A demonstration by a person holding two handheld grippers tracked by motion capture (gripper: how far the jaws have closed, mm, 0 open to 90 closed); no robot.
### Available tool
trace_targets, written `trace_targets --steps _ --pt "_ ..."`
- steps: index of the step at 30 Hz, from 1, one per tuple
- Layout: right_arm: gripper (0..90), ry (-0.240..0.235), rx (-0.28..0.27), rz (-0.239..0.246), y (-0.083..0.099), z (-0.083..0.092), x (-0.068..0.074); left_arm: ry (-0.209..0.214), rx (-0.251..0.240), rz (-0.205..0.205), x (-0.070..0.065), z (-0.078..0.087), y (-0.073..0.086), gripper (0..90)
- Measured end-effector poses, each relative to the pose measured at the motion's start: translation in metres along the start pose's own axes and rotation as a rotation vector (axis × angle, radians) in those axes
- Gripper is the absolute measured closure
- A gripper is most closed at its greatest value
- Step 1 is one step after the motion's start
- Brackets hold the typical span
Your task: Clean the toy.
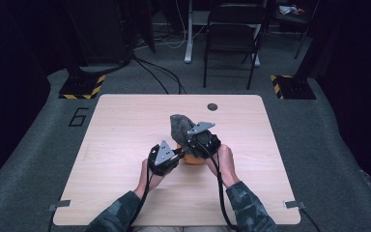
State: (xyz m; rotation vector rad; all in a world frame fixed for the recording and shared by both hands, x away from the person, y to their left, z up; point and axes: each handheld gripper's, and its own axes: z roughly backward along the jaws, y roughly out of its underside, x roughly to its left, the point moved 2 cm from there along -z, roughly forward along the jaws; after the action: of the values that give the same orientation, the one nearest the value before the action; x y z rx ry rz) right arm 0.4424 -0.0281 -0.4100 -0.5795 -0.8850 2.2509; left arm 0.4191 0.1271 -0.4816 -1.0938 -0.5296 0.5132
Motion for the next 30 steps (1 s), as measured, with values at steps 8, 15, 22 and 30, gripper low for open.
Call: trace_targets --steps 8,15,22,30 --pt "75.5 0.112 0.032 -0.032 0.010 0.000 -0.021 0.011 0.003 0.016 0.002 0.001 0.003 81.6" --pt "75.5 0.152 0.035 -0.104 0.023 -0.003 -0.047 0.021 0.000 0.021 0.001 0.001 0.003 81.5" --pt "75.5 0.117 -0.005 -0.194 0.028 0.003 -0.063 0.026 0.001 0.024 0.004 0.002 0.004 81.3" --pt "75.5 -0.013 -0.131 -0.121 0.001 0.026 -0.033 0.032 0.003 0.025 0.002 0.002 0.003 81.3"
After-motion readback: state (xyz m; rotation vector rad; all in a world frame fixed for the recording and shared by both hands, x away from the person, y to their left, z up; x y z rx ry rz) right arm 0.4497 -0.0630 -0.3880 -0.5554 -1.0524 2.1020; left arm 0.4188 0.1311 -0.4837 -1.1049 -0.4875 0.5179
